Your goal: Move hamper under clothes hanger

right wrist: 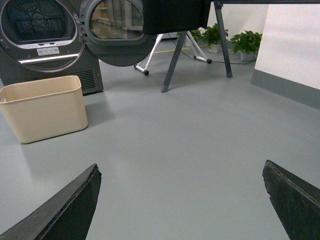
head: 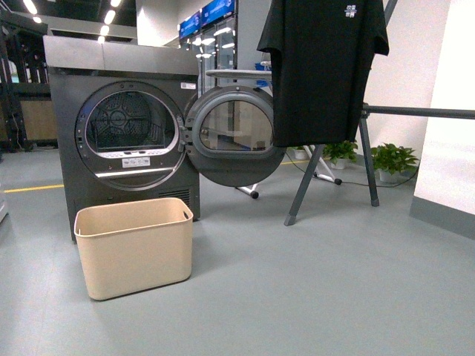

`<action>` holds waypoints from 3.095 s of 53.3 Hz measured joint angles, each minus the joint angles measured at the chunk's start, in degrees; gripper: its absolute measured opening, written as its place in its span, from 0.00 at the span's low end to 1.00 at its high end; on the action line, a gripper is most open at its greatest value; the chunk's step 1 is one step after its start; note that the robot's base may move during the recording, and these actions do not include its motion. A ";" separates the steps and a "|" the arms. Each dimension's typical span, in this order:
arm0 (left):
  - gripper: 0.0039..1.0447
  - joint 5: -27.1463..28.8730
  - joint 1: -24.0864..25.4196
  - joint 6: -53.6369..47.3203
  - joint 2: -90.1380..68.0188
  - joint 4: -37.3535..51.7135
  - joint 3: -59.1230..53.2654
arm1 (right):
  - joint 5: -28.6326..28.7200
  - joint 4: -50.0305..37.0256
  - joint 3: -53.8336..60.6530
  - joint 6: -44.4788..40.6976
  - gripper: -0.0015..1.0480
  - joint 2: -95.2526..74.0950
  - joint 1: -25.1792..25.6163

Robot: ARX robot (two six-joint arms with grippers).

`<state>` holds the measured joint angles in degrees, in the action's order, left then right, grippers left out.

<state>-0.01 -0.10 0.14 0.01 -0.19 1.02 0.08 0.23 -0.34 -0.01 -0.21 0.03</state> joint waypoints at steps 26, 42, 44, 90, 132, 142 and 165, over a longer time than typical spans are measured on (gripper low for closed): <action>0.94 0.00 0.00 0.00 0.00 0.00 0.00 | 0.00 0.00 0.00 0.02 0.92 0.00 0.00; 0.94 0.00 0.00 0.00 0.02 0.00 0.00 | 0.00 0.00 0.00 0.00 0.92 0.00 0.00; 0.94 0.00 0.00 0.00 0.02 0.00 0.00 | 0.00 0.00 0.00 0.00 0.92 0.00 0.00; 0.94 0.00 0.00 0.00 -0.02 0.02 0.00 | 0.00 0.00 0.00 0.02 0.92 0.00 -0.02; 0.94 0.00 0.00 0.00 -0.02 0.07 0.00 | 0.02 -0.04 0.00 0.00 0.92 0.00 -0.02; 0.94 -0.02 0.00 0.00 -0.02 0.09 0.00 | 0.00 -0.04 -0.02 0.00 0.92 0.00 -0.02; 0.94 -3.91 1.46 0.98 -1.62 -2.97 0.96 | 0.02 0.00 0.00 0.00 0.92 -0.04 -0.02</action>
<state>-3.92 1.37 1.13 -1.61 -3.16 1.98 0.10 0.23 -0.34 -0.01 -0.25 0.01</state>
